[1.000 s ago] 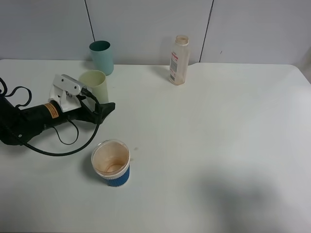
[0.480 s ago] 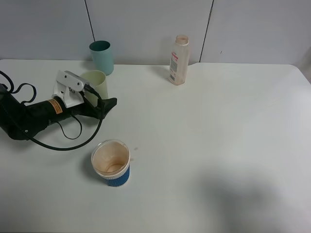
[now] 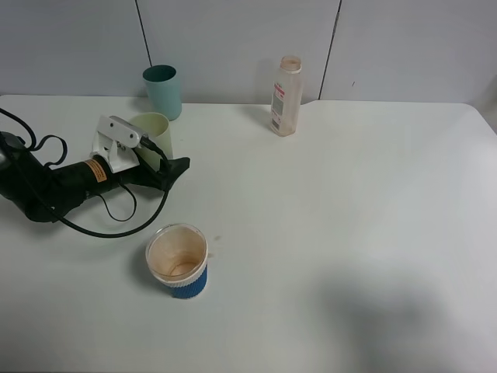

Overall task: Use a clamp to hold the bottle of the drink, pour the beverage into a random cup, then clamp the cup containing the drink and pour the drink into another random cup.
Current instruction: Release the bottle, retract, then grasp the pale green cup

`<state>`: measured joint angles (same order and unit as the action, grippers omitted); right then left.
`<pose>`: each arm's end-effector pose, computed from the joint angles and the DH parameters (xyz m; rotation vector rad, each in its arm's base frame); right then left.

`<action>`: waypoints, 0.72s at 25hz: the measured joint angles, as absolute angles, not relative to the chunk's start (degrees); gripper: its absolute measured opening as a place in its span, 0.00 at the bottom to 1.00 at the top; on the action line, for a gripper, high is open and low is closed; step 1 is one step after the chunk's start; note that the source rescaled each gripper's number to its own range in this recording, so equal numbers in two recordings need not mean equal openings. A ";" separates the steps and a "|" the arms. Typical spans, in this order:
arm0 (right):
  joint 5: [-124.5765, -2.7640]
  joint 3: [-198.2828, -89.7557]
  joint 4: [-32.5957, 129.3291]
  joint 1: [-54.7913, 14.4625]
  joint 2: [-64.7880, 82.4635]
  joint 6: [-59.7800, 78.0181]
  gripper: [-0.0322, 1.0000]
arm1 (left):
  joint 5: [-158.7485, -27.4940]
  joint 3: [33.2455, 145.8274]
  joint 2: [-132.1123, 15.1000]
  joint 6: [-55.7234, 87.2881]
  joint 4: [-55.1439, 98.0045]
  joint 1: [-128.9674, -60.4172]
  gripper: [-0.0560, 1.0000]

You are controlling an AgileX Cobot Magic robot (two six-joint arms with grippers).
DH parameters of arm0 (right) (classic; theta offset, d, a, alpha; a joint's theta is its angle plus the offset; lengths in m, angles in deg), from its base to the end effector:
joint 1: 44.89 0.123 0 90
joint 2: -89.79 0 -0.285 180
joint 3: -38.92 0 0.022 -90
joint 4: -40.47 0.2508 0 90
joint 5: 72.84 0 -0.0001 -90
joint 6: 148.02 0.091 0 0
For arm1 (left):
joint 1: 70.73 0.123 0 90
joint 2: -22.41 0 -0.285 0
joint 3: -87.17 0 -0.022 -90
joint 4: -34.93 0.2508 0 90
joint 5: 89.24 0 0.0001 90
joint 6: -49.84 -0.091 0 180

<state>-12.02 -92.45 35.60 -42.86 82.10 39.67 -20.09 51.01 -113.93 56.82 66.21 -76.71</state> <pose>-0.0049 -0.0069 0.2772 0.1048 2.0388 0.0044 0.3306 -0.0790 0.0513 0.5262 1.7722 -0.4788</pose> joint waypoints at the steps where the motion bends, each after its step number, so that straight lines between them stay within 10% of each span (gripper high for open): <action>1: -12.02 -92.45 35.60 -42.86 82.10 39.67 1.00 | -20.09 51.18 -114.00 56.82 66.21 -76.71 0.87; 5: -12.02 -92.45 35.60 -42.86 82.10 39.67 1.00 | -20.14 51.20 -114.00 56.76 66.21 -76.71 0.50; 7: -12.02 -92.45 35.60 -42.86 82.10 39.67 1.00 | -20.20 51.20 -114.00 56.59 66.27 -76.71 0.09; 18: -12.02 -92.45 35.60 -42.86 82.10 39.70 1.00 | -22.01 51.34 -113.02 56.42 68.22 -76.71 0.07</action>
<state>-12.02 -92.45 35.60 -42.86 82.10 39.70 -22.01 51.34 -113.02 56.42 68.22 -76.71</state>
